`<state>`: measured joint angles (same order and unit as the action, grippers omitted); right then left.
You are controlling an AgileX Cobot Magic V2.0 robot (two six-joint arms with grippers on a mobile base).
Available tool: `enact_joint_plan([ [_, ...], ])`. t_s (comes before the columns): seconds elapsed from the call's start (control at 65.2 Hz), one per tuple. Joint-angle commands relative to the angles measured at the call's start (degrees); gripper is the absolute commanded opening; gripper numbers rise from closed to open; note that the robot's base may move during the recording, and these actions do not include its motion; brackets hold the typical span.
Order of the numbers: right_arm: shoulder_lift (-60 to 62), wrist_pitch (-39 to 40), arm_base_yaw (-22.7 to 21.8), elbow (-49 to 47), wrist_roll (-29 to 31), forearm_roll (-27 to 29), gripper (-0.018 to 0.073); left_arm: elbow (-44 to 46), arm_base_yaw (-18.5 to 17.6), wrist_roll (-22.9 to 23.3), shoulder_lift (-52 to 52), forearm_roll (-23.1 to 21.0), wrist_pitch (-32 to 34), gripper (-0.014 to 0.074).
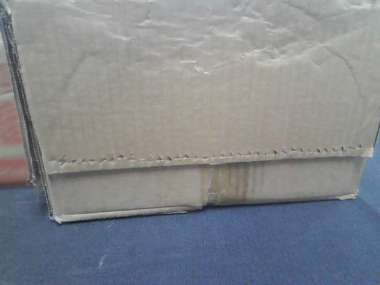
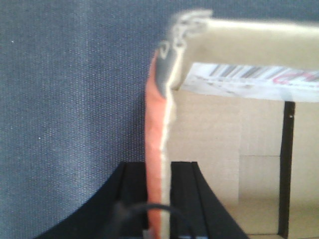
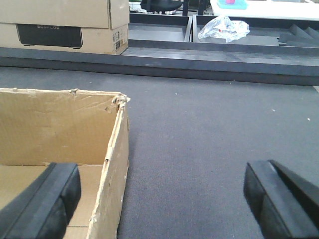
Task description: Stack two boxes on right shelf middle
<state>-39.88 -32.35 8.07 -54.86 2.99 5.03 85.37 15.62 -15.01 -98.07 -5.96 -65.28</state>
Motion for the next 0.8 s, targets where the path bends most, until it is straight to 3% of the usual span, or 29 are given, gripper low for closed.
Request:
enact_joint_plan([
  [0.0,-0.1,0.9,0.0,-0.5,0.0,-0.2,0.0570,0.0,-0.1,0.0,0.8,-0.5,-0.1,-0.0111],
  [0.138,-0.1,1.0,0.0,-0.5,0.0,-0.2,0.0570,0.4,0.1,0.3,4.2,-0.2,0.1,-0.0111],
  [0.322,-0.1,1.0,0.0,-0.5,0.0,-0.2,0.0570,5.6,0.1,5.6,10.1,2.6,0.2,-0.0111],
  [0.521,-0.1,0.8,0.0,-0.5,0.0,-0.2,0.0570,12.6,-0.1,12.3,16.9,2.5,2.2,-0.0111],
  [0.674,-0.1,0.7,0.0,-0.4,0.0,-0.2,0.0570,18.8,-2.4,12.7,20.4,-0.1,4.2,-0.0111],
  [0.782,-0.1,0.7,0.0,-0.4,0.0,-0.2,0.0570,23.3,-6.1,12.7,21.0,-2.3,3.3,-0.0111],
])
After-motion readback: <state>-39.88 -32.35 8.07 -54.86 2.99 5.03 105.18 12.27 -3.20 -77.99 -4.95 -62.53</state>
